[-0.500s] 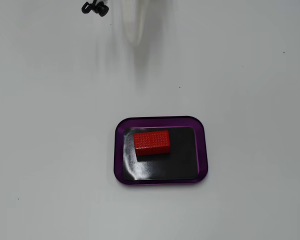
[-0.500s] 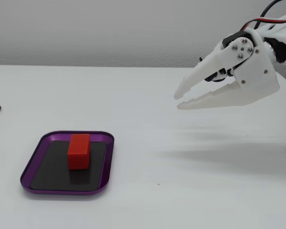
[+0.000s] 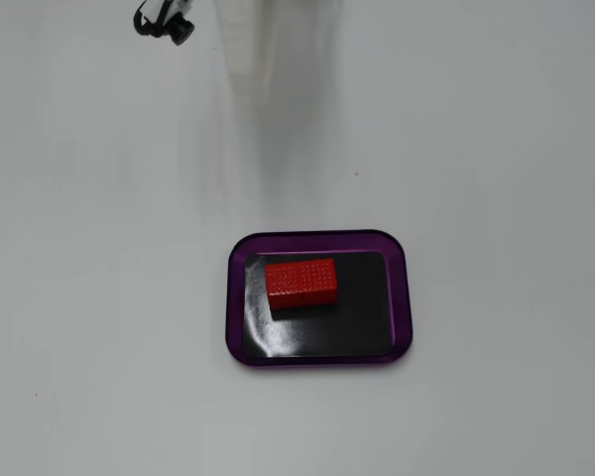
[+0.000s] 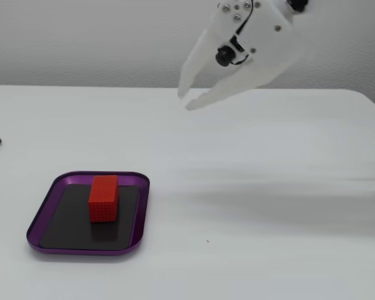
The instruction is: Remove the cube from the box.
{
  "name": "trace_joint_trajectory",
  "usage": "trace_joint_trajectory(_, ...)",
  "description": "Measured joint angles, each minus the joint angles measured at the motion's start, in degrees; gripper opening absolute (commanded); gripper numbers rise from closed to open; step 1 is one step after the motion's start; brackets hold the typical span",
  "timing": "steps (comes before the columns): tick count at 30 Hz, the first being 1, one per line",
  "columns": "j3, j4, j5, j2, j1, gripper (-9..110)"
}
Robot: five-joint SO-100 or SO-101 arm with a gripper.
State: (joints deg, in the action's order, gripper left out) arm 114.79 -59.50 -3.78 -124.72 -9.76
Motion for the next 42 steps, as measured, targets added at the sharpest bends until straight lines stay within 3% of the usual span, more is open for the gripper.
trace_joint_trajectory(9, -14.9, -4.8, -0.2, 15.6, 0.2, 23)
trace_joint_trajectory(33, -42.5, -9.1, -0.5, 55.5, 6.5, 23)
trace_joint_trajectory(42, -48.3, -9.1, -0.5, 62.9, 6.3, 23)
